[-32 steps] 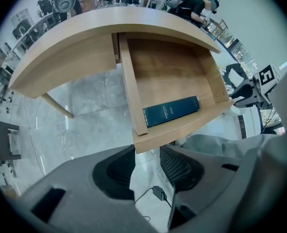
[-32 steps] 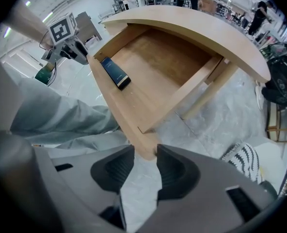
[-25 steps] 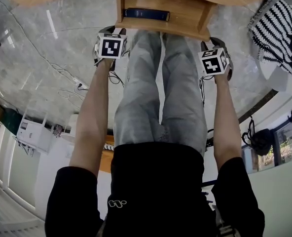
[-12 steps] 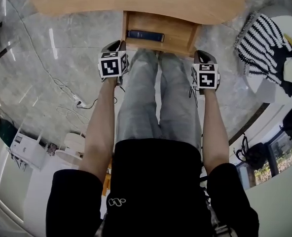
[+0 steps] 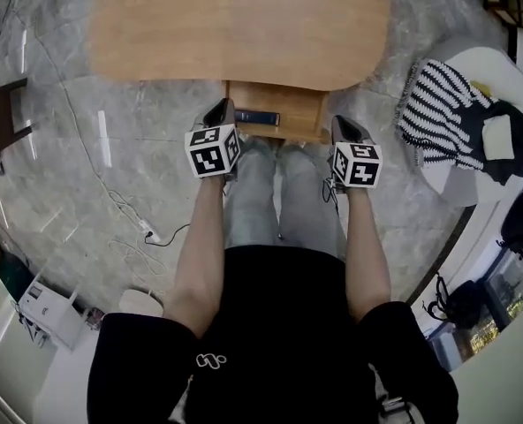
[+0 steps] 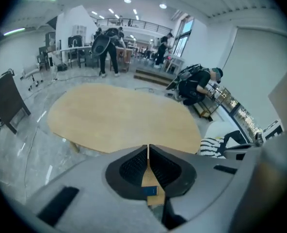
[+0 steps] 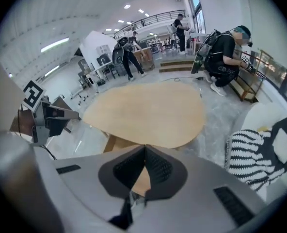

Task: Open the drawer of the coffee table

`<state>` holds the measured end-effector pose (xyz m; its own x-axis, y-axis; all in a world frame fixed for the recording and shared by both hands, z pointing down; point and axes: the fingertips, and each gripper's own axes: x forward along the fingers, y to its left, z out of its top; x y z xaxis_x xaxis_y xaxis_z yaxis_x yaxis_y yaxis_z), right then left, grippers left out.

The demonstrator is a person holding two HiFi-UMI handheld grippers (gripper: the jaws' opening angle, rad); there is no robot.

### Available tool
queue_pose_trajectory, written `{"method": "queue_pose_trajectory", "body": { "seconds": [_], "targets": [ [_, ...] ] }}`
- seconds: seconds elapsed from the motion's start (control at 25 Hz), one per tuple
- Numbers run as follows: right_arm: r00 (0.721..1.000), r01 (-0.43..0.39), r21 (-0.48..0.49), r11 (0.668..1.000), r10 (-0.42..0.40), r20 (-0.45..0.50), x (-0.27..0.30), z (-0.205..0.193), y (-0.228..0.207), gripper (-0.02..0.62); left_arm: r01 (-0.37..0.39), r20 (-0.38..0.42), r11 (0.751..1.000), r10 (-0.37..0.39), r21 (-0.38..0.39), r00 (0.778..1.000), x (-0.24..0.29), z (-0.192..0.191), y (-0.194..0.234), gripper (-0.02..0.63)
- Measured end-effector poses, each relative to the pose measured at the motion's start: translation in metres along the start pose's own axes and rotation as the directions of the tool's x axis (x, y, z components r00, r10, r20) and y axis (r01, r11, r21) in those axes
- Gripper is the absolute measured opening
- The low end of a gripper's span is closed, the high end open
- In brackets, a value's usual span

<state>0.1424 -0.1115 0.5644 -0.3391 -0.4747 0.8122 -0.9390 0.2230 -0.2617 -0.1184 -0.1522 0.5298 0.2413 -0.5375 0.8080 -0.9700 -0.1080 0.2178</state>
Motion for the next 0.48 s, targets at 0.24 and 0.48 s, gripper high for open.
{"method": "queue_pose_trajectory", "body": {
  "seconds": [0.24, 0.48],
  "targets": [
    [0.975, -0.083, 0.075, 0.994, 0.065, 0.213, -0.057, 0.073, 0.017, 0.011, 0.025, 0.147, 0.998, -0.015, -0.061, 0.989, -0.046, 0.062, -0.031, 0.015],
    [0.883, -0.106, 0.075, 0.992, 0.059, 0.465, -0.127, 0.163, 0.019, 0.011, 0.057, 0.326, 0.998, -0.057, 0.011, 0.944, -0.099, 0.143, -0.077, 0.014]
  ]
}}
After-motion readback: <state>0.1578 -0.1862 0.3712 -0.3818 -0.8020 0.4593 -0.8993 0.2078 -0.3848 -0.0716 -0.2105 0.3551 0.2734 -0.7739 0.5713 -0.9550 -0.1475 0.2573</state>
